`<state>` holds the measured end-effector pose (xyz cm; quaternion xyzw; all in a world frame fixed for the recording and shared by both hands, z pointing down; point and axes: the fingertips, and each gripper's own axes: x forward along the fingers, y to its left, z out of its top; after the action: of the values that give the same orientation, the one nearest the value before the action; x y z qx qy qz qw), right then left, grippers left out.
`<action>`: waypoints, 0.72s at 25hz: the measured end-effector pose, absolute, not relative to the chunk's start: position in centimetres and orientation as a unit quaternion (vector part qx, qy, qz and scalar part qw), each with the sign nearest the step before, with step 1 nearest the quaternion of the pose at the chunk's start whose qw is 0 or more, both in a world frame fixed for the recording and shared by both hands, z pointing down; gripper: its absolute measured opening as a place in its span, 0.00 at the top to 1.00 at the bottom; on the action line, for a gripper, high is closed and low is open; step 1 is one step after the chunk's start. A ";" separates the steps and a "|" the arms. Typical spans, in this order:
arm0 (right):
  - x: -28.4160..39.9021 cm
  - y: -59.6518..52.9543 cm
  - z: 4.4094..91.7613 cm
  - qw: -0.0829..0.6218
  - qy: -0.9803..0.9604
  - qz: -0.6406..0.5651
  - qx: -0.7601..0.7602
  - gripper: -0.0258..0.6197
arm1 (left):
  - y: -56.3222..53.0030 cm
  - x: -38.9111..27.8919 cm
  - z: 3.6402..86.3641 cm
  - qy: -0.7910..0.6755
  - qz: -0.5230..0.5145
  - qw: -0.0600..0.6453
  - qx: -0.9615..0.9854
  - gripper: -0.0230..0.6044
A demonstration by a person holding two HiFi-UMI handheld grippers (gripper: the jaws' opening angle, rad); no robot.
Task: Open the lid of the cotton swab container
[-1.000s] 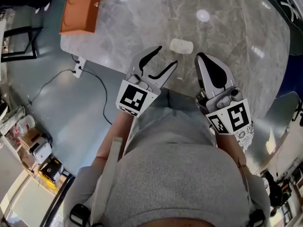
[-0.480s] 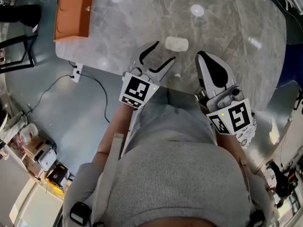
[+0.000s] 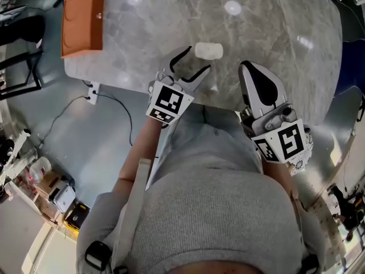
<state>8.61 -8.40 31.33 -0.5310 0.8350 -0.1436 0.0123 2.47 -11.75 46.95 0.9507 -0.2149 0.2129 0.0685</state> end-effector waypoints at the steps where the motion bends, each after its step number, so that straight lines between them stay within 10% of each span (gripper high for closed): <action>1: 8.7 -8.4 31.4 0.013 0.834 -0.144 -0.532 0.96 | -11.8 2.6 47.2 -0.212 0.217 0.066 0.951 0.50; 18: 9.3 -7.5 30.8 0.015 0.823 -0.141 -0.550 0.96 | -12.6 3.7 49.0 -0.175 0.259 0.042 0.949 0.48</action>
<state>9.30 -7.50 30.80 -0.5497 0.8233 -0.1406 0.0150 3.74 -12.62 48.99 0.9491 -0.1745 0.2587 0.0417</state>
